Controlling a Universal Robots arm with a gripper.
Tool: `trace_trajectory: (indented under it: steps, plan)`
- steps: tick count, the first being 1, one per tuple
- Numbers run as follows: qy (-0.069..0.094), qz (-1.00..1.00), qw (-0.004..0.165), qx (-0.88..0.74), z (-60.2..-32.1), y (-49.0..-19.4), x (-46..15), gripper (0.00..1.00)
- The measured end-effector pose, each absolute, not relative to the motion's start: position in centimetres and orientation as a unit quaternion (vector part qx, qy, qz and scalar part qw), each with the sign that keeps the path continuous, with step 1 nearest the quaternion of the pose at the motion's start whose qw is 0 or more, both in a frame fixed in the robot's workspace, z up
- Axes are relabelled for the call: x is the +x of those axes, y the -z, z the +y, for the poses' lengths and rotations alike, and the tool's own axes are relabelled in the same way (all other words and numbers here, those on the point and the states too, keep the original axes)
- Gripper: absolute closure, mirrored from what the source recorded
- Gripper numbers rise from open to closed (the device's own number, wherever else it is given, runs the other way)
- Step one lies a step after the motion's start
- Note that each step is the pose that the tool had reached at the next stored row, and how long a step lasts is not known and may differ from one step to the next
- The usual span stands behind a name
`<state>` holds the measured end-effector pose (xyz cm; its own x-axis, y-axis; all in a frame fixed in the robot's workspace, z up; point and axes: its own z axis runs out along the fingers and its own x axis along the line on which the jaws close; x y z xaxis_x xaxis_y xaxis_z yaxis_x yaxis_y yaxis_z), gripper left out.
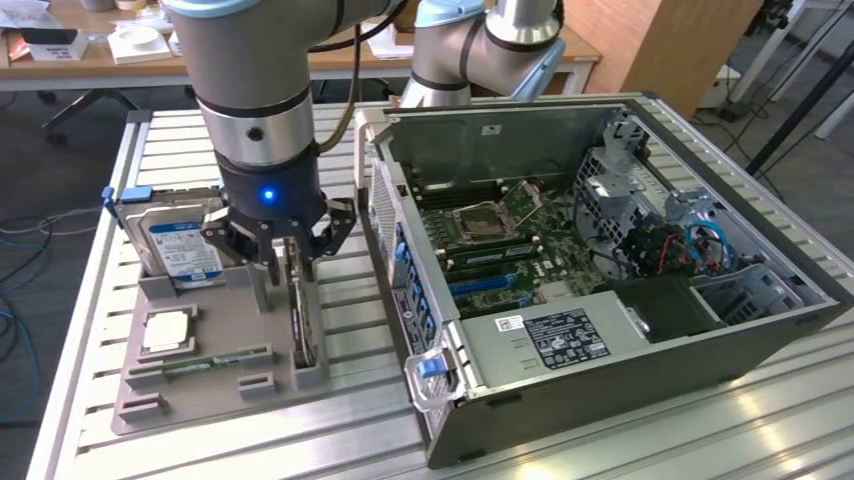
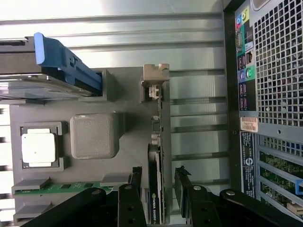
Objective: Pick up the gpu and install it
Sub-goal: 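Pick up the gpu and move the gpu toward the slot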
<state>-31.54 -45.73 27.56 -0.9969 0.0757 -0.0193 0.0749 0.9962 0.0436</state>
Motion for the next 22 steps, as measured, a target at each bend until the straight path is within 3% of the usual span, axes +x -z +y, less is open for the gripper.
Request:
trace_trajectory:
  steps: [22]
  plan:
    - [-0.022,0.999,0.010,0.038,-46.7,-25.5,-31.5,0.59]
